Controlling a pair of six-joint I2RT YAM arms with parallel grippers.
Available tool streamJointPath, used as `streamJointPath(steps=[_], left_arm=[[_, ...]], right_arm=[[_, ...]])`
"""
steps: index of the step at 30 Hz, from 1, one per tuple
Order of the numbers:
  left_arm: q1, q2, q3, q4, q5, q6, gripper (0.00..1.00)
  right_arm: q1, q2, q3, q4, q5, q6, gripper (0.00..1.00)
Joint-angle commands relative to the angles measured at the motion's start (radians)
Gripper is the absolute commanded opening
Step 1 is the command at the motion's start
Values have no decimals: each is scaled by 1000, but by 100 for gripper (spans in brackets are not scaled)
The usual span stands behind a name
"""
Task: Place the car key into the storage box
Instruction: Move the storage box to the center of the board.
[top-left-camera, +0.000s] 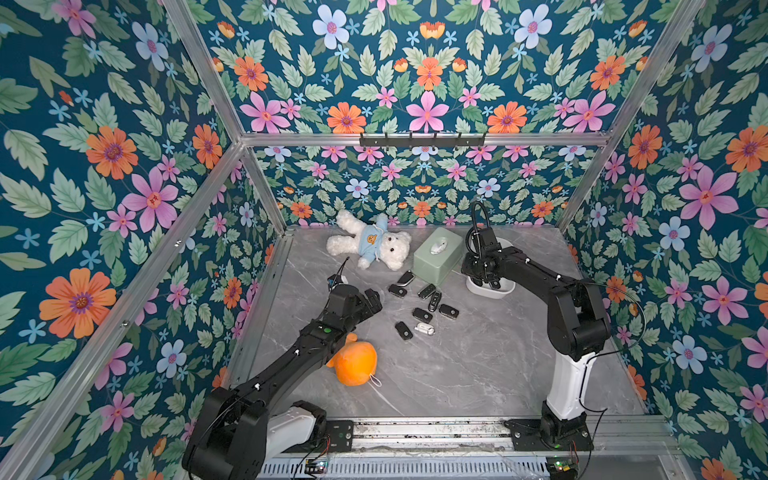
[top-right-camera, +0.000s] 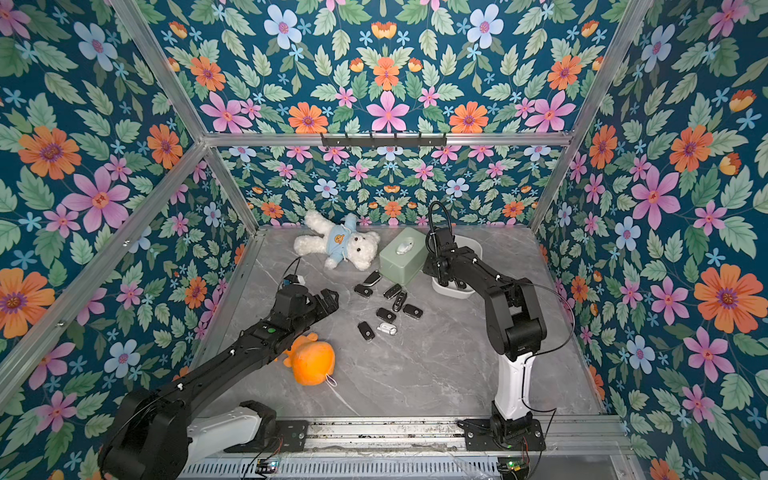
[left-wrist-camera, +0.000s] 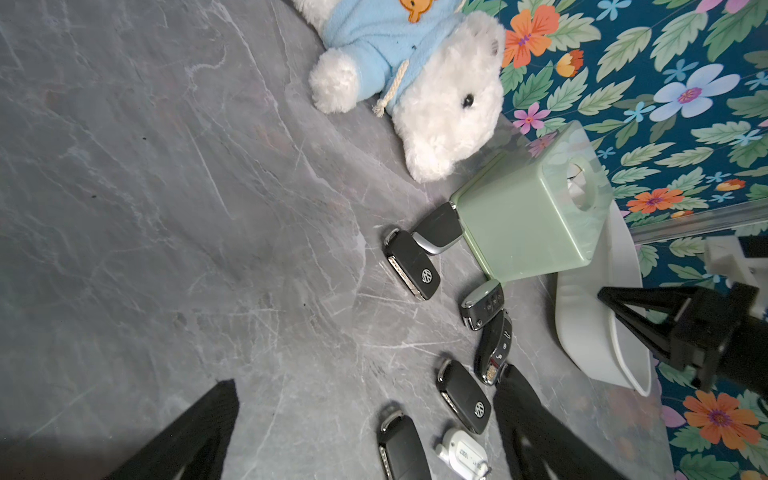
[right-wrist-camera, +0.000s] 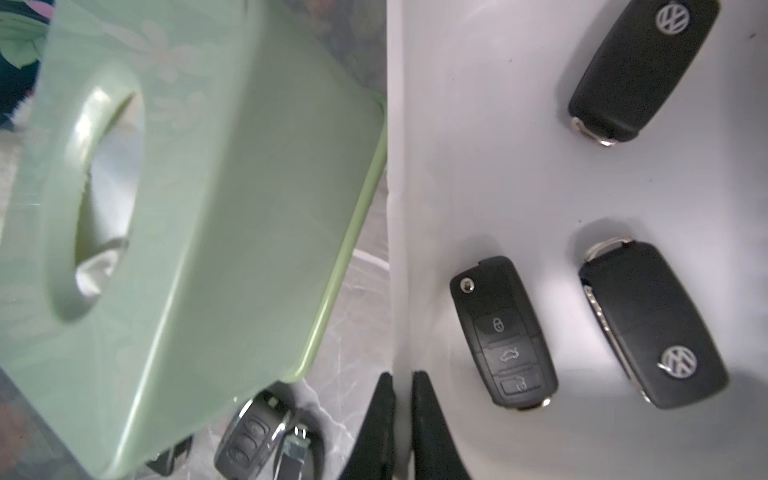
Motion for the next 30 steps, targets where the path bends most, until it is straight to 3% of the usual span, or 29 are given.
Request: streamJointPath(steps=[1, 16, 22, 30], left_arm=[[-1, 20, 12, 33, 44, -2, 100], [-4, 113, 40, 75, 118, -44, 100], [-11, 150, 65, 83, 137, -68, 100], [-28, 193, 118, 39, 150, -108, 100]], right_arm=[[11, -68, -92, 6, 3, -9, 12], [124, -402, -540, 61, -55, 77, 13], [195, -476, -619, 79, -84, 139, 15], [228, -453, -625, 50, -78, 136, 21]])
